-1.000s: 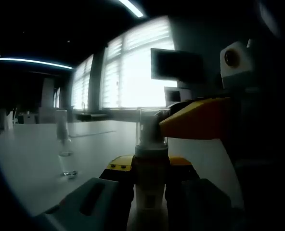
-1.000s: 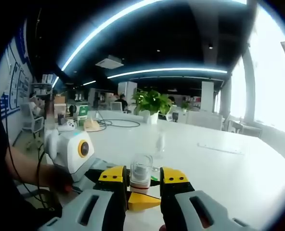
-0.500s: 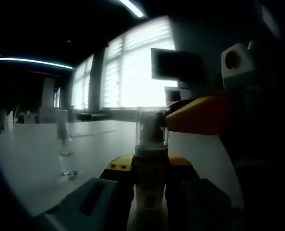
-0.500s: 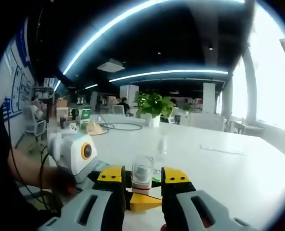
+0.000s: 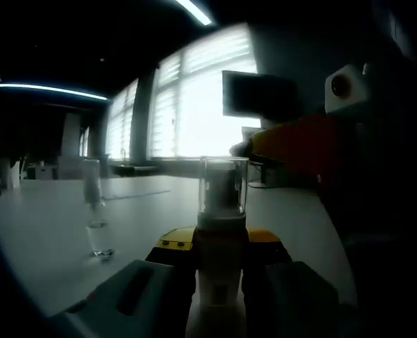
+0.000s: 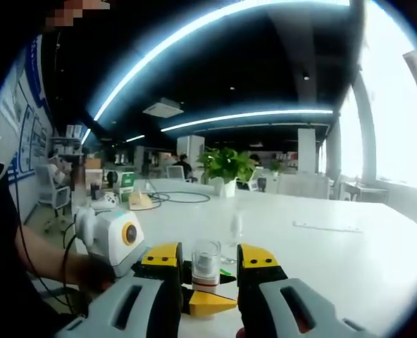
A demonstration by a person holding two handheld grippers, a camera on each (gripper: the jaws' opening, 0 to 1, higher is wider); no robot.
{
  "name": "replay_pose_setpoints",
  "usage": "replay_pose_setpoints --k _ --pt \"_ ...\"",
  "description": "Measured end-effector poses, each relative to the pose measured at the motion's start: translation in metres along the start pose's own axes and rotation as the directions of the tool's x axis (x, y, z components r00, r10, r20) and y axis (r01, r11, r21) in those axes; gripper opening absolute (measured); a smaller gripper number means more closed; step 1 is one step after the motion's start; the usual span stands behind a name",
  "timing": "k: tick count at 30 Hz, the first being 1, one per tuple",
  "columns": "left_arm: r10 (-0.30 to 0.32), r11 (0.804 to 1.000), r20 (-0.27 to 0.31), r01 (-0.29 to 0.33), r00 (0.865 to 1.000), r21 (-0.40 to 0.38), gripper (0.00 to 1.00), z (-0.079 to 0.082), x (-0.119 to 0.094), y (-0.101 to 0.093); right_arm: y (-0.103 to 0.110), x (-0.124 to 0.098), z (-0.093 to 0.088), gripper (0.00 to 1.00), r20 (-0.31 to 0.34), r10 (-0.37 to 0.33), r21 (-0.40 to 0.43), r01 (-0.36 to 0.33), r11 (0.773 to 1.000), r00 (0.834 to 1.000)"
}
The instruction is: Clamp pump bottle remove cover press pump head put on cover
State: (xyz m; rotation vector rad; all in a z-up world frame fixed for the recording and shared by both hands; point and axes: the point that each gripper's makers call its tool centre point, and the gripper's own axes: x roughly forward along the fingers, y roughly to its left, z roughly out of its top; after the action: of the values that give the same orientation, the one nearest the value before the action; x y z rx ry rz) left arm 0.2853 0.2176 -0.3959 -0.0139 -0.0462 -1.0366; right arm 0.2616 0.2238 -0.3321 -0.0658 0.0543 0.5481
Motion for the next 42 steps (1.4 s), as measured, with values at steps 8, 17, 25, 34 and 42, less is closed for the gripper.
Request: replay_pose_setpoints --k 8,17,25,34,42 --pt "0.004 1.000 -0.001 -0.004 1.000 -0.001 0.15 0.000 0.000 0.001 -0.009 -0.004 0.010 0.24 0.046 -0.013 -0.007 0.014 1.000 0.999" --pt "0.008 1.000 -0.001 -0.008 1.000 -0.001 0.15 0.000 0.000 0.001 -0.024 -0.008 0.008 0.23 0.053 -0.052 0.024 0.050 0.998 0.997" --pt "0.011 1.000 -0.002 -0.011 1.000 -0.004 0.15 0.000 0.000 0.003 -0.036 -0.012 0.008 0.23 0.060 -0.083 0.022 0.081 0.996 0.995" --pt "0.016 1.000 -0.002 -0.016 1.000 -0.005 0.15 0.000 0.000 0.003 -0.056 -0.016 0.000 0.23 0.063 -0.127 0.028 0.126 0.992 0.990" --pt "0.020 1.000 -0.002 -0.020 1.000 -0.006 0.15 0.000 0.000 0.004 -0.067 -0.020 -0.009 0.23 0.052 -0.159 0.029 0.157 0.987 0.986"
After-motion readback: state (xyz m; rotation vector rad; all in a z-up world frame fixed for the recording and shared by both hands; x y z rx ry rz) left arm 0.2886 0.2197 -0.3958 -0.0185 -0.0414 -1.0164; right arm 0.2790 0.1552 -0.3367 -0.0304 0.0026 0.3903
